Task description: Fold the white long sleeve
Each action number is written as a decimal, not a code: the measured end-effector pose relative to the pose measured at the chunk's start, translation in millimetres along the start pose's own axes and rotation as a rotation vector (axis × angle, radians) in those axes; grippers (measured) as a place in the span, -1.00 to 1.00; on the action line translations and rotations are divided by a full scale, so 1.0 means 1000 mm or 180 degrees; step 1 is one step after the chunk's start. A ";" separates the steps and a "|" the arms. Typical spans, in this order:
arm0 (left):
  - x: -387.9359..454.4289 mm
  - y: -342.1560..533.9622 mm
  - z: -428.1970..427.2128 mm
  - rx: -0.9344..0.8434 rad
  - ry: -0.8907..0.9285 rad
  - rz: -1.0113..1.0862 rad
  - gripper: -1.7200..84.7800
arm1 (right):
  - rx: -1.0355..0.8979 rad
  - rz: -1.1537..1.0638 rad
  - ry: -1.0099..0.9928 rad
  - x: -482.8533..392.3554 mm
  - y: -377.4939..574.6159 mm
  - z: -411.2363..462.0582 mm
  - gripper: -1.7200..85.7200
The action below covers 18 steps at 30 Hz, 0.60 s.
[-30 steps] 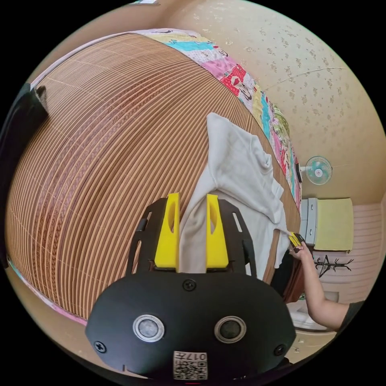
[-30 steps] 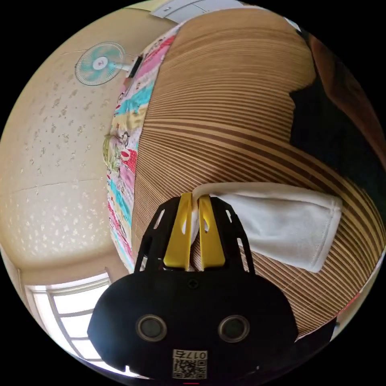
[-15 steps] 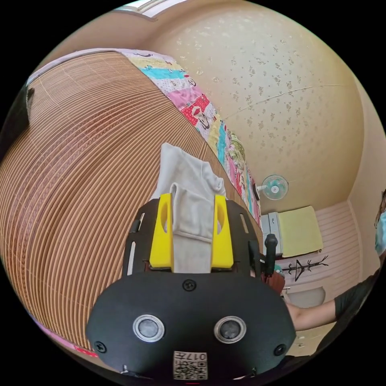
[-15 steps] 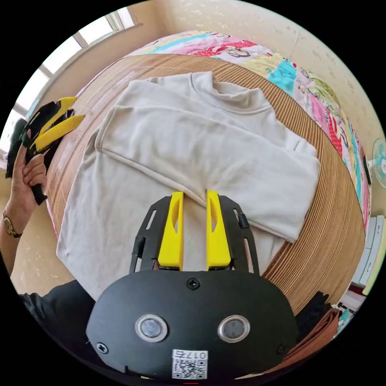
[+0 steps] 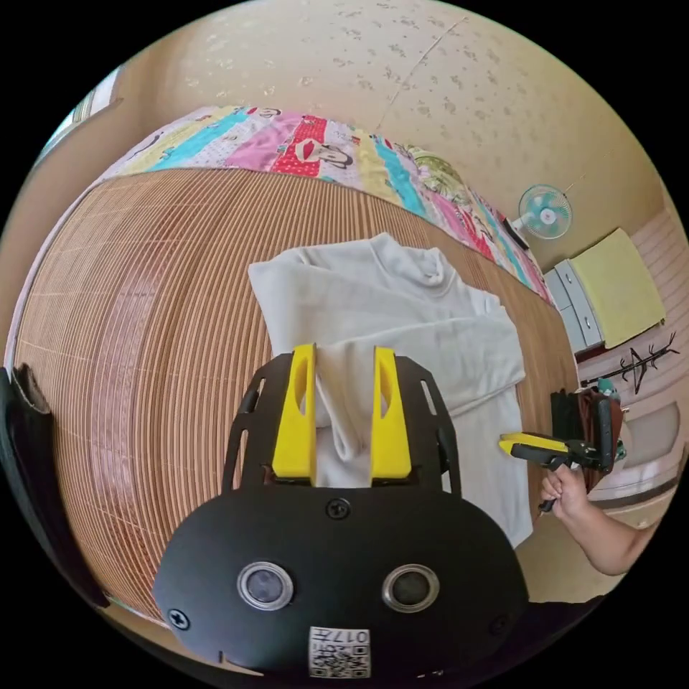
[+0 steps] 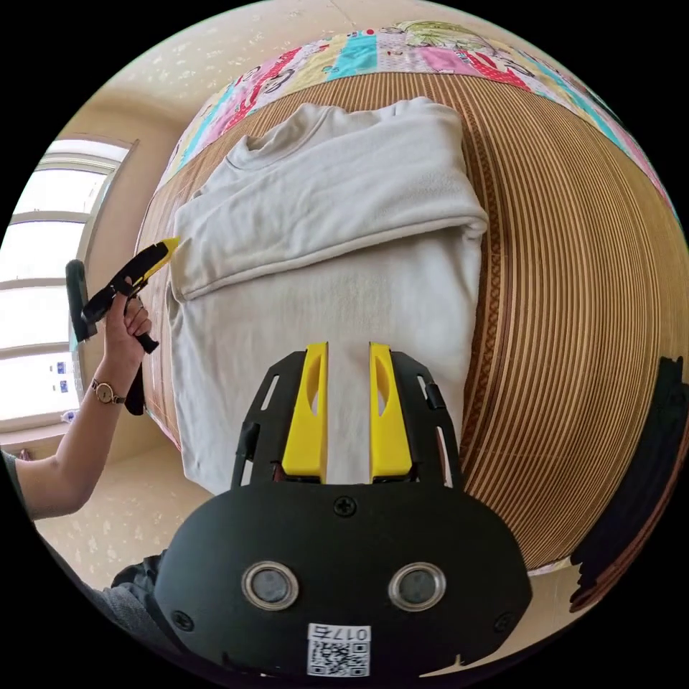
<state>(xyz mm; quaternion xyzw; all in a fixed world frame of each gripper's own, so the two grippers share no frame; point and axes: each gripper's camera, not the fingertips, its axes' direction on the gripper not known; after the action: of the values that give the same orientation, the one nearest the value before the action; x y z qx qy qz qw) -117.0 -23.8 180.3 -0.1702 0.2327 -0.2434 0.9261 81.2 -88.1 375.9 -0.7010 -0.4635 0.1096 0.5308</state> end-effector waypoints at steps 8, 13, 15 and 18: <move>0.022 -0.024 -0.093 0.0606 0.0473 0.0155 -0.87 | -0.0157 0.0153 -0.0055 0.005 0.034 -0.024 -0.77; -0.021 -0.060 -0.065 0.0455 0.0240 -0.0228 -0.84 | -0.0526 0.0042 -0.0127 0.007 0.064 -0.051 -0.77; -0.044 -0.058 -0.068 0.0464 0.0338 -0.0375 -0.83 | -0.0669 -0.0163 0.0070 0.003 0.081 -0.065 -0.77; -0.061 -0.020 -0.084 0.0394 0.0536 -0.0404 -0.75 | -0.0800 -0.0170 0.0170 0.018 0.112 -0.097 -0.77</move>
<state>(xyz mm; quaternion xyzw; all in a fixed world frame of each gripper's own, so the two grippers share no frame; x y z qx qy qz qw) -214.5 -25.2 139.7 -0.1061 0.2829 -0.3288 0.8948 213.8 -137.3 327.2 -0.7521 -0.4778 0.0177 0.4536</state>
